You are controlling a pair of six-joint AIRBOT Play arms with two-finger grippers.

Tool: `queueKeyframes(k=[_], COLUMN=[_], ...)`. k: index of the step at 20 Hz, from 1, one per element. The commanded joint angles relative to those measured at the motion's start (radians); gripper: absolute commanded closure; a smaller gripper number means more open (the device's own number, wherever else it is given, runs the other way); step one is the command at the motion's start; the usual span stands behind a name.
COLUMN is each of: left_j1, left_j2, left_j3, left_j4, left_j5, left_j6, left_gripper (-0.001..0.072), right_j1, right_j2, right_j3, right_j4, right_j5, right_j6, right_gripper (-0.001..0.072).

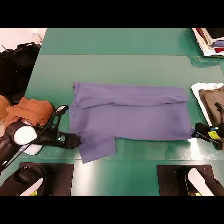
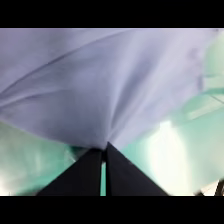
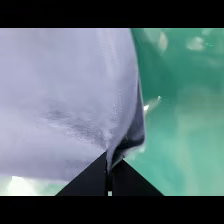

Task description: Fold the shirts.

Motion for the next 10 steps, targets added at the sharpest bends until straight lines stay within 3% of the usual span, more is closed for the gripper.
queueKeyframes(k=[1, 3, 5, 10], left_j1=[-0.061, -0.057, -0.057, -0.046], left_j2=[0.140, 0.153, 0.138, -0.029], left_j3=[0.007, 0.051, 0.095, 0.187], left_j4=[-0.003, 0.018, 0.120, 0.384], left_j5=[-0.166, -0.135, -0.013, 0.214], left_j6=[-0.133, -0.132, -0.132, -0.140], left_gripper=[0.0685, 0.0685, 0.0685, 0.0685], right_j1=[-0.018, 0.012, 0.053, 0.153], right_j2=[0.161, 0.223, 0.232, -0.004], right_j3=[0.003, 0.003, 0.017, 0.248], right_j4=[-0.059, -0.005, 0.045, 0.044], right_j5=[0.090, 0.074, 0.042, -0.048], right_j6=[0.005, 0.011, 0.015, 0.040], right_gripper=[0.0697, 0.0697, 0.0697, 0.0697])
